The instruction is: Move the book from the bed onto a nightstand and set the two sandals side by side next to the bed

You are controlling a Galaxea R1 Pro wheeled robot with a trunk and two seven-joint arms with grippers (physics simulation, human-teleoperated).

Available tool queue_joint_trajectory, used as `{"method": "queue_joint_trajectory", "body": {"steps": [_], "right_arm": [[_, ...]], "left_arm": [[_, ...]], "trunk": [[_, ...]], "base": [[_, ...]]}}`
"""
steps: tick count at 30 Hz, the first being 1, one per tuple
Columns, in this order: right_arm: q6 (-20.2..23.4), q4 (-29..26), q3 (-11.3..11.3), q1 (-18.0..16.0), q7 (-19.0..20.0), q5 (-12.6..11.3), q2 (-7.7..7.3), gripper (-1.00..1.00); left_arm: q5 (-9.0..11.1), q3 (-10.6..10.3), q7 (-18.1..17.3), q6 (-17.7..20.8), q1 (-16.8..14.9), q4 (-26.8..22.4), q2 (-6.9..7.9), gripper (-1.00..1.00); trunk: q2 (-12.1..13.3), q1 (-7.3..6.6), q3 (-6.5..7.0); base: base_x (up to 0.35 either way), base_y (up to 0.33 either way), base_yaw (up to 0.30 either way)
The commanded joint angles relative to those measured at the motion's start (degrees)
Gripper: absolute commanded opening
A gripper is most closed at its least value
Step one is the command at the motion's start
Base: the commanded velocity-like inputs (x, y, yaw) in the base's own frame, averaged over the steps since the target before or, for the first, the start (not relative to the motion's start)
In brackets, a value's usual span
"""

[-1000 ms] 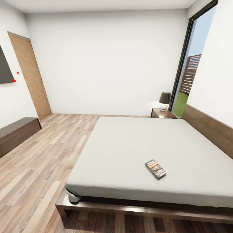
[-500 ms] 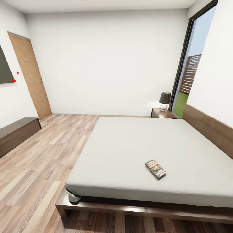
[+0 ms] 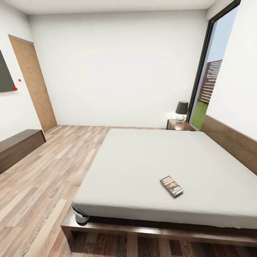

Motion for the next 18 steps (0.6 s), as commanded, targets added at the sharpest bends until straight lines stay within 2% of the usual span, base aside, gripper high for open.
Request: {"method": "queue_joint_trajectory", "body": {"steps": [1,18], "right_arm": [[-0.04,-0.04,0.1,-0.03,0.13,0.42,-0.01,-1.0],[-0.07,-0.08,0.1,-0.03,0.12,0.42,-0.01,-1.0]], "left_arm": [[-0.32,0.2,0.02,-0.21,-0.04,0.05,-0.01,-1.0],[-0.41,0.13,0.02,-0.48,-0.04,0.13,0.0,-1.0]], "trunk": [[-0.46,0.23,-0.25],[-7.28,3.96,-3.31]], "base": [[0.0,0.0,0.0],[0.0,0.0,0.0]]}}
